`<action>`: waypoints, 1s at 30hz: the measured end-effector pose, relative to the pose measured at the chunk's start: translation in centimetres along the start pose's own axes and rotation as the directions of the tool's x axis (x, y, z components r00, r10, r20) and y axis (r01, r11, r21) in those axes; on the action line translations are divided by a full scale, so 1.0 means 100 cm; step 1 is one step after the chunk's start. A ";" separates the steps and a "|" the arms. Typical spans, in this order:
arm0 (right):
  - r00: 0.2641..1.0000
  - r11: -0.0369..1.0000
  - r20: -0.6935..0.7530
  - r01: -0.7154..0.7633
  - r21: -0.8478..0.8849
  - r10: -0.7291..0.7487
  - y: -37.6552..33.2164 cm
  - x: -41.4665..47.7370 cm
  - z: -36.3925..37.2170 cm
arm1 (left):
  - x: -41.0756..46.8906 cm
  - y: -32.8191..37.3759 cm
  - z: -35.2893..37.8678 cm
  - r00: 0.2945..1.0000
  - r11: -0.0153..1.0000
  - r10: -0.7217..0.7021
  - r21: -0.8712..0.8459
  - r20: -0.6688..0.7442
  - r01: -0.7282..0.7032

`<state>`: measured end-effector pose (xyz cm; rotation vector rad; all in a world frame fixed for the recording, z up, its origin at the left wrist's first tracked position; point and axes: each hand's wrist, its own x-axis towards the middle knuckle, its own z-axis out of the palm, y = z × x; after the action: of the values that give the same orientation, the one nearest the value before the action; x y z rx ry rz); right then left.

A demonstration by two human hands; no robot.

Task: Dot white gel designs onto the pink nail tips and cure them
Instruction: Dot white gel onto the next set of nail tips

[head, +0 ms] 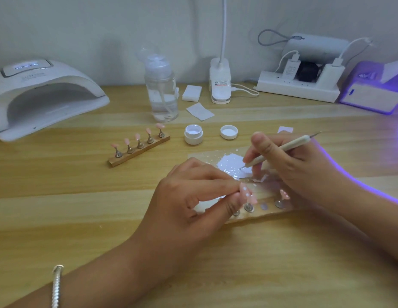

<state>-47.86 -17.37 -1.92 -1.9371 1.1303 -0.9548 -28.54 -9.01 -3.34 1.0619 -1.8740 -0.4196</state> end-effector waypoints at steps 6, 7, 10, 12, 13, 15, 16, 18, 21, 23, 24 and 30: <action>0.999 0.999 -0.004 -0.040 0.021 0.040 0.001 0.001 0.000 | 0.001 0.002 -0.001 1.000 1.000 0.016 0.002 0.004 -0.016; 0.998 0.998 0.011 -0.056 0.027 0.056 0.001 0.001 0.000 | 0.001 0.002 -0.001 1.000 1.000 0.017 0.003 0.005 -0.017; 0.999 0.999 -0.047 -0.005 0.054 0.007 -0.005 0.000 -0.004 | 0.000 0.002 -0.001 1.000 1.000 0.006 0.004 0.008 -0.006; 0.993 0.994 -0.097 0.078 0.076 -0.071 -0.013 -0.001 -0.007 | -0.001 0.002 -0.001 1.000 1.000 -0.007 0.007 0.003 0.007; 0.988 0.989 -0.118 0.113 0.094 -0.102 -0.017 -0.002 -0.007 | 0.000 0.001 -0.001 1.000 1.000 -0.012 0.007 0.002 0.012; 0.978 0.976 -0.154 0.163 0.147 -0.140 -0.025 -0.006 -0.006 | 0.000 0.002 -0.001 1.000 1.000 -0.011 0.009 0.005 0.011; 0.974 0.966 -0.165 0.185 0.179 -0.156 -0.028 -0.008 -0.005 | 0.000 0.002 -0.001 1.000 1.000 -0.008 0.009 0.006 0.008; 0.969 0.946 -0.168 0.217 0.240 -0.180 -0.034 -0.013 -0.001 | 0.000 0.003 -0.001 1.000 1.000 -0.002 0.008 0.006 0.002; 0.971 0.930 -0.145 0.224 0.291 -0.189 -0.041 -0.022 0.004 | 0.001 0.004 -0.001 1.000 1.000 0.007 0.009 0.007 -0.007; 0.973 0.934 -0.140 0.216 0.284 -0.183 -0.042 -0.025 0.007 | 0.001 0.004 -0.001 1.000 1.000 0.013 0.008 0.013 -0.013; 0.973 0.933 -0.139 0.217 0.288 -0.184 -0.042 -0.026 0.007 | 0.001 0.004 -0.001 1.000 1.000 0.015 0.008 0.016 -0.015; 0.974 0.926 -0.105 0.225 0.304 -0.202 -0.042 -0.027 0.011 | 0.000 0.004 -0.001 1.000 1.000 0.013 -0.003 0.017 -0.013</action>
<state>-46.21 -13.07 0.39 -1.7971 0.7575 -1.2494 -28.64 -8.79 -2.99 1.0469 -1.8943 -0.4247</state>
